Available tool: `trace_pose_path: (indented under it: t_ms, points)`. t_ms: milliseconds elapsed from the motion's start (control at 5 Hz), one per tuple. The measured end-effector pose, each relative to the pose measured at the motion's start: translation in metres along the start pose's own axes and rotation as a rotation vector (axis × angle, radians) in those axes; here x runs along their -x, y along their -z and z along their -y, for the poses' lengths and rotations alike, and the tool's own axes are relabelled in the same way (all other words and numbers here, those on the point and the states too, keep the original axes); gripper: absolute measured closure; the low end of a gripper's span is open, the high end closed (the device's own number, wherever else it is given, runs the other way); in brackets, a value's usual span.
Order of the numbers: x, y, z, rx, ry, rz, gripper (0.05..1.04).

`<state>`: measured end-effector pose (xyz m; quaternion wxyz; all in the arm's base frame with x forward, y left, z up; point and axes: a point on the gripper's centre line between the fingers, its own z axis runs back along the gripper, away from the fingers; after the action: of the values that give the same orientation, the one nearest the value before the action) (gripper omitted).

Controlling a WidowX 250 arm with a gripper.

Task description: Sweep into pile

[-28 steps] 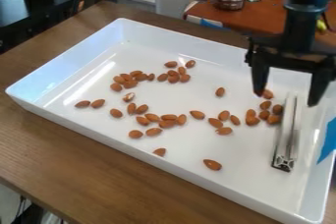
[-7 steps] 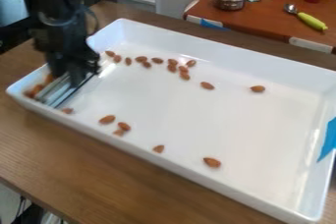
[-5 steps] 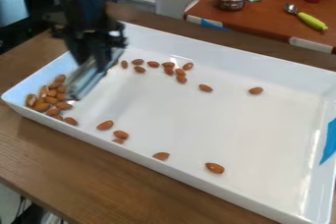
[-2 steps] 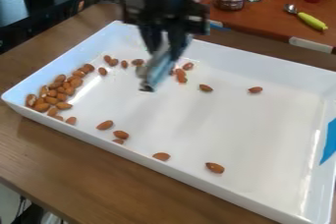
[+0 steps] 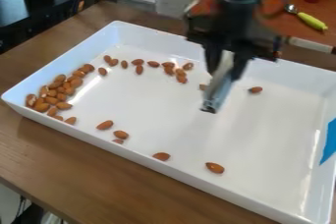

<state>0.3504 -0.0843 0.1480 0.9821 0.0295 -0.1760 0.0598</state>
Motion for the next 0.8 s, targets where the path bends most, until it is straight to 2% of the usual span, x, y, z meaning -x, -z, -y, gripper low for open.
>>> trace_pose_path:
  t_ms: [400, 600, 800]
  points:
    - [-0.014, 0.026, 0.049, -0.05, 0.017, -0.012, 0.734]
    - [-0.018, 0.046, 0.054, -0.091, 0.011, -0.029, 0.734]
    - [-0.017, 0.057, 0.053, -0.111, 0.013, -0.031, 0.734]
